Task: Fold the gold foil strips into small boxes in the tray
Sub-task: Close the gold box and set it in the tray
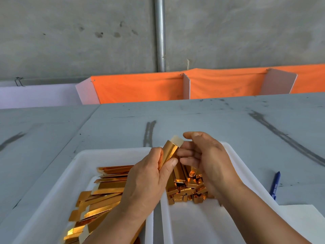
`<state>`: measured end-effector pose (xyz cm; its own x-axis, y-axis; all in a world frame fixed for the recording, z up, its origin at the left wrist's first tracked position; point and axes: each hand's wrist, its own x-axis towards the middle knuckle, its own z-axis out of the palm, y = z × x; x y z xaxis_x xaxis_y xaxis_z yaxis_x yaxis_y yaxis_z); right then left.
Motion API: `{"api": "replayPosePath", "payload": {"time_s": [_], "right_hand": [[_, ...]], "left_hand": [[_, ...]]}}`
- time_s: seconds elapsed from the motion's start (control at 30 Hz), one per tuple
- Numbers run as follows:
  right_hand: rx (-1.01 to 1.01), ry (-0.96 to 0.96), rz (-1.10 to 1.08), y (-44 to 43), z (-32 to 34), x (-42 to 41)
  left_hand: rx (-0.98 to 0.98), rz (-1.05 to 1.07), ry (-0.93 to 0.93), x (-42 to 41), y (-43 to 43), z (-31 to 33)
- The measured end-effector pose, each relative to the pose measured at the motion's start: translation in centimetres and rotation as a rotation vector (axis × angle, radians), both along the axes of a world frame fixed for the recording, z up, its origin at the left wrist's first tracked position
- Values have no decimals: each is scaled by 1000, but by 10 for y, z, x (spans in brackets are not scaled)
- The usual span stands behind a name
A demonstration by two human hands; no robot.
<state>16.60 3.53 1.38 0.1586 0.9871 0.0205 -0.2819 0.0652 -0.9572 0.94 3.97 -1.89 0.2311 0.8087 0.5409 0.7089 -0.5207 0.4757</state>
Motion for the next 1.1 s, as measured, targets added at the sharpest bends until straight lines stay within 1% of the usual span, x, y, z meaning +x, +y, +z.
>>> {"api": "replayPosePath", "payload": {"time_s": [0.1, 0.27, 0.73, 1.1], "right_hand": [[-61, 9, 31, 2, -2, 1], [-36, -4, 104, 1, -3, 0], [-10, -56, 126, -1, 1, -1], [-55, -22, 133, 0, 4, 4]], "left_hand": [[27, -33, 35, 1, -1, 0], [57, -34, 98, 0, -2, 3], [44, -42, 110, 1, -3, 3], [51, -68, 121, -1, -2, -1]]}}
